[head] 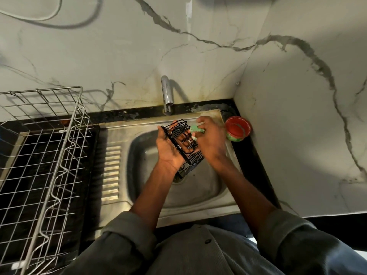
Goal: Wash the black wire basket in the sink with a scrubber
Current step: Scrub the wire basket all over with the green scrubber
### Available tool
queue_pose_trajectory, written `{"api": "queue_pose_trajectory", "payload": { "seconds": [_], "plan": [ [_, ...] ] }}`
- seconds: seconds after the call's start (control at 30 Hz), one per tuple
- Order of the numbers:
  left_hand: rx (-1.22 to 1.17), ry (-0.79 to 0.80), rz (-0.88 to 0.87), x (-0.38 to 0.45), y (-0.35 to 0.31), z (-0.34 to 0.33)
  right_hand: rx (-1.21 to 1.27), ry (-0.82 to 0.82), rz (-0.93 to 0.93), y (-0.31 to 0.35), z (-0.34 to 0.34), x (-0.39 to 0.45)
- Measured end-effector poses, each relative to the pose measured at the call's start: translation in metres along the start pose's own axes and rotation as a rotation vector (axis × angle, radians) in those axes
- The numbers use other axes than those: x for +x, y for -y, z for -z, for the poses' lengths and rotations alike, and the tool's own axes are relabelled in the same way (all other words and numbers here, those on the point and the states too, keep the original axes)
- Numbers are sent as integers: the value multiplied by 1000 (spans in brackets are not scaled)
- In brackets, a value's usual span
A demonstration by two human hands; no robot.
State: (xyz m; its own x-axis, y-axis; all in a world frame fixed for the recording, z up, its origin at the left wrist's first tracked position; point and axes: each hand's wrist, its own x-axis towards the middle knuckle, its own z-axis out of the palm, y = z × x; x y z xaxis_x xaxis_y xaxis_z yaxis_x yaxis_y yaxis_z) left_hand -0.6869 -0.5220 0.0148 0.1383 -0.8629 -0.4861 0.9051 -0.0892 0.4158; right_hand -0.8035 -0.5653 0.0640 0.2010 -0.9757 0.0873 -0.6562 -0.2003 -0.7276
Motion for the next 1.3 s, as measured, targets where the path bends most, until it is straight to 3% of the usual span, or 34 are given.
{"api": "queue_pose_trajectory", "payload": {
  "seconds": [0.07, 0.2, 0.33, 0.47, 0.57, 0.63, 0.73, 0.9, 1.1, 1.23, 1.3],
  "plan": [
    [2, 17, 24, -2, 0, -1, -29, -34, -31, 3, 1, 9],
    [-45, -17, -39, -2, -2, 1, -162, 129, 247, 10, -6, -14],
    [33, -32, -28, -7, 2, -2, -193, -5, 168, 4, -4, -4],
    [-4, -74, -50, -3, -2, -2, -240, 92, 315, 11, -2, -15],
    [-8, -66, -49, 0, 0, -3, -283, -1, 235, 2, -1, -18],
    [-22, -80, -71, 1, 1, -4, -324, 20, 289, 3, -4, -24],
    [-76, -82, -101, 5, -5, 1, -237, -13, 265, 0, 0, -30],
    [-13, -56, -126, 3, -4, -2, -192, 110, 321, 6, -4, -35],
    [76, -56, -60, -9, 13, -22, -48, -138, 54, 31, -19, 17],
    [-36, -53, -47, -3, 2, -10, -89, 9, 309, 32, -29, -2],
    [-33, -36, -35, -3, 5, -10, -103, -45, 266, 30, -28, -4]
  ]
}}
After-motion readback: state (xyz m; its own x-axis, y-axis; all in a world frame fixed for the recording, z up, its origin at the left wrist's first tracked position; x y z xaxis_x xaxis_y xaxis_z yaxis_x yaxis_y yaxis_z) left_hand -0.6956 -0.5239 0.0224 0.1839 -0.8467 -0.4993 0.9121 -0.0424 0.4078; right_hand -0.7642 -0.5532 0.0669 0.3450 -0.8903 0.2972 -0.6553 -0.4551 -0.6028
